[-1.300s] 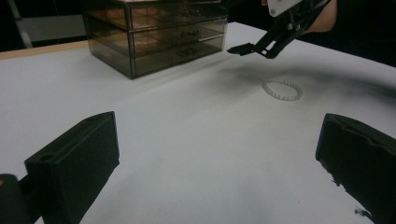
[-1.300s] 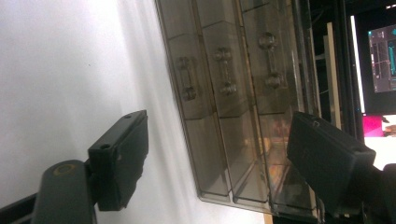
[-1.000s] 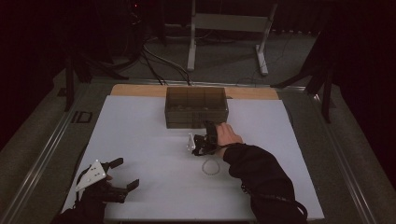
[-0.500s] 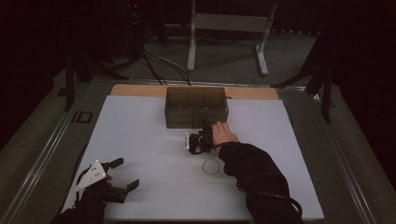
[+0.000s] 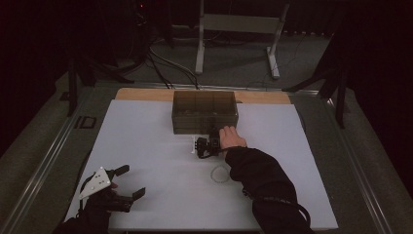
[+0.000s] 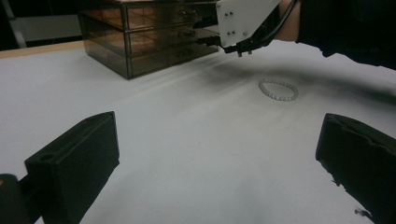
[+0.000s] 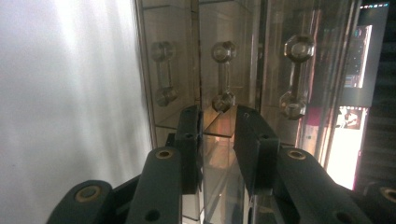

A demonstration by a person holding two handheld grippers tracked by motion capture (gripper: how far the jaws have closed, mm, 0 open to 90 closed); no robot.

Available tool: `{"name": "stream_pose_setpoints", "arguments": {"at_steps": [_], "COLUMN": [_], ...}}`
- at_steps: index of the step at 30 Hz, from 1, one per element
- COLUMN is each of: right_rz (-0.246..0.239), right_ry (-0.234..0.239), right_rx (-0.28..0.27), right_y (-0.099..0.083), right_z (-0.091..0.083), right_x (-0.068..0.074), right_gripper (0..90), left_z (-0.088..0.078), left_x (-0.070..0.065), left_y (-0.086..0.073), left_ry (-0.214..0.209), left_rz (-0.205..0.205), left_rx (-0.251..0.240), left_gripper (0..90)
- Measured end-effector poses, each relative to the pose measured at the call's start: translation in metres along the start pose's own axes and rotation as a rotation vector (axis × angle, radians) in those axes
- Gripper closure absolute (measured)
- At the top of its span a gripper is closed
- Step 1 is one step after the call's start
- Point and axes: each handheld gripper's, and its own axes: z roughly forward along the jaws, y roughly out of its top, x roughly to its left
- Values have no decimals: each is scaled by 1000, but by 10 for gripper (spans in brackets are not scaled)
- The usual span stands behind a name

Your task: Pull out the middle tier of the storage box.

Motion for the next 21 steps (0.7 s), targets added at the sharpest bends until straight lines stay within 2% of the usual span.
{"name": "stream_pose_setpoints", "arguments": {"at_steps": [5,14,21], "right_rz": [6,-13,-26], "right_ry": [-2,-24,-21], "right_rx": [9,1,10], "right_y": [1,8,10], "right_z": [4,5,5], "right_x": [1,2,0], "right_gripper": [729,764,795], "left_z": [0,0,0], "left_x": [0,0,0], "left_y": [0,0,0], "left_ry": [-3,-9,-11], "left_rz": [-1,0,-4], "left_rx": [0,-1,-3], "left_gripper": [10,10,10]}}
